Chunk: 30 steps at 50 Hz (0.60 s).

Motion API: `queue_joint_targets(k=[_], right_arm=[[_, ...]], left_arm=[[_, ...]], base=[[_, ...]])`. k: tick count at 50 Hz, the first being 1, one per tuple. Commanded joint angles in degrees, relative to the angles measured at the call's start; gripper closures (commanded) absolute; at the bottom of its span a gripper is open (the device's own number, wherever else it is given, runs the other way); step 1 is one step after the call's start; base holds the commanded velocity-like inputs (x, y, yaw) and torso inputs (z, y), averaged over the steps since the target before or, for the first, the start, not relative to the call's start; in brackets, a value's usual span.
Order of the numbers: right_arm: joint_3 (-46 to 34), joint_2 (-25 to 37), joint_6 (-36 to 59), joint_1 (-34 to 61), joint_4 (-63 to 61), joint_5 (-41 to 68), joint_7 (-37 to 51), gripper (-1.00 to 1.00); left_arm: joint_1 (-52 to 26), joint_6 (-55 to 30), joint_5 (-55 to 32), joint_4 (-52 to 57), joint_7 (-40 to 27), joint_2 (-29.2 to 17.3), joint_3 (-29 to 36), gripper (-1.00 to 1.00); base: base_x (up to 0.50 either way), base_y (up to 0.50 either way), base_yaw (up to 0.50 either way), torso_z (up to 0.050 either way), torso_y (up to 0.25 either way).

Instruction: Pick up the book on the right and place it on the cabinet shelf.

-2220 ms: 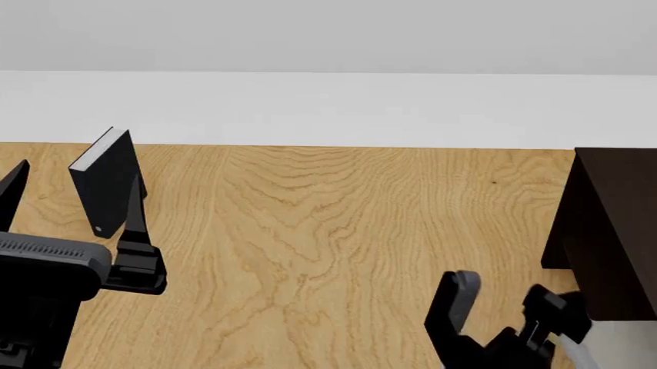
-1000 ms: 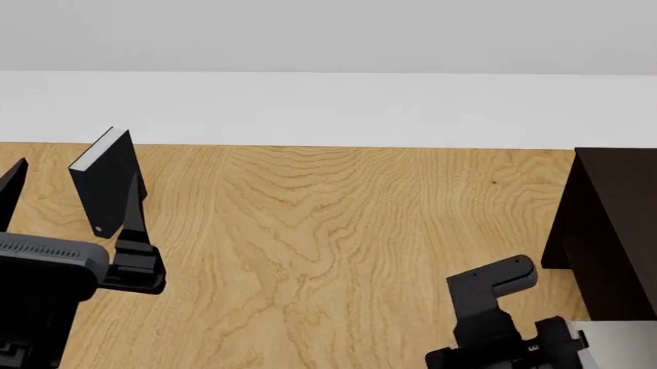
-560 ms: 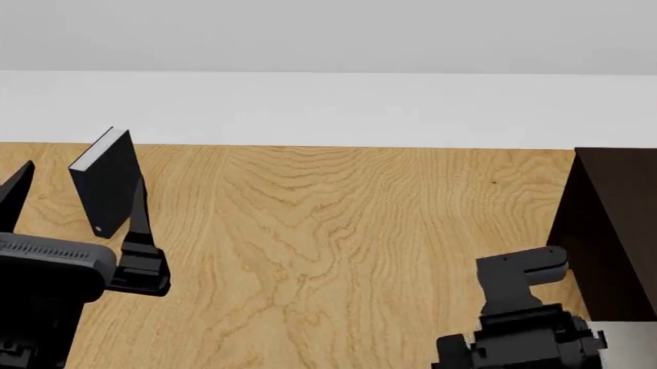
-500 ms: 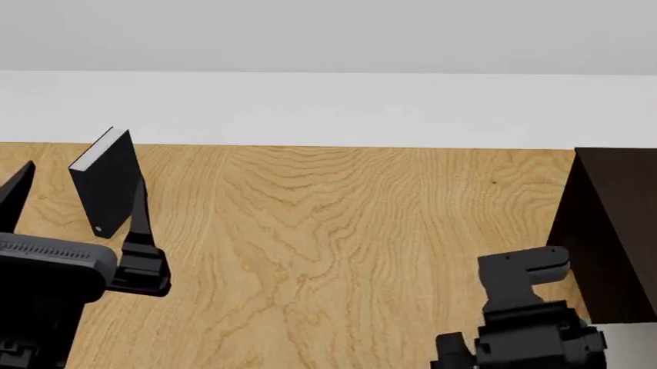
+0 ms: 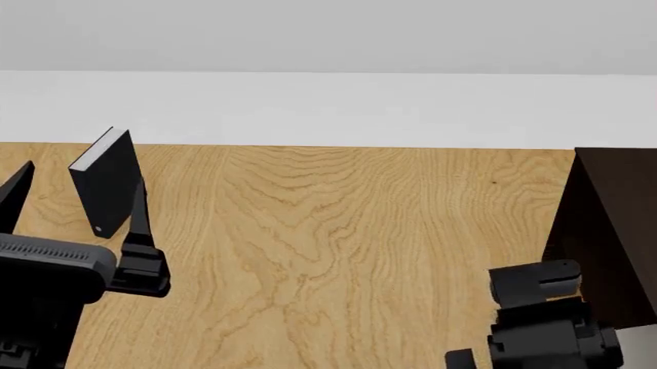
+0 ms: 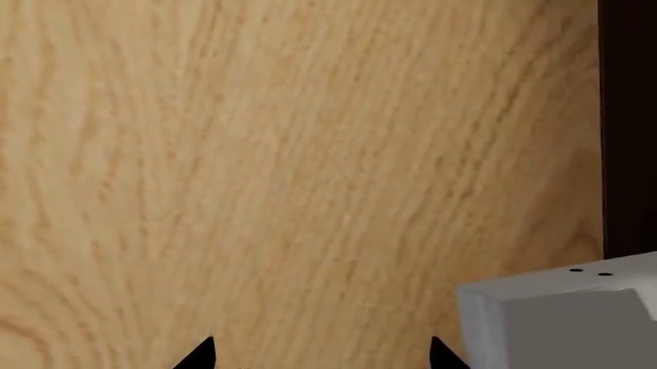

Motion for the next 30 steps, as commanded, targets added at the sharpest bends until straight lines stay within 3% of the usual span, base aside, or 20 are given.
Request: queue_joint_targets(k=[1, 7, 30], right_arm=[[0.8, 1.8, 1.3, 0.6, -0.9, -0.2, 1.4, -1.00], [1.6, 1.7, -4.7, 2.9, 6.7, -0.2, 2.3, -1.00], [1.3, 4.2, -10.1, 5.1, 6.9, -4.1, 15.3, -1.00]], left_arm=[[-0.1, 0.4, 0.1, -0.4, -0.1, 0.0, 0.2, -1.00], [-0.2, 0.5, 0.3, -0.8, -0.2, 0.0, 0.3, -1.00], [-0.4, 1.0, 0.8, -1.7, -0.5, 0.0, 1.1, -1.00]], base=[[0.00, 0.00, 0.00, 0.000, 0.000], [0.00, 0.00, 0.00, 0.000, 0.000], [0.00, 0.00, 0.00, 0.000, 0.000]])
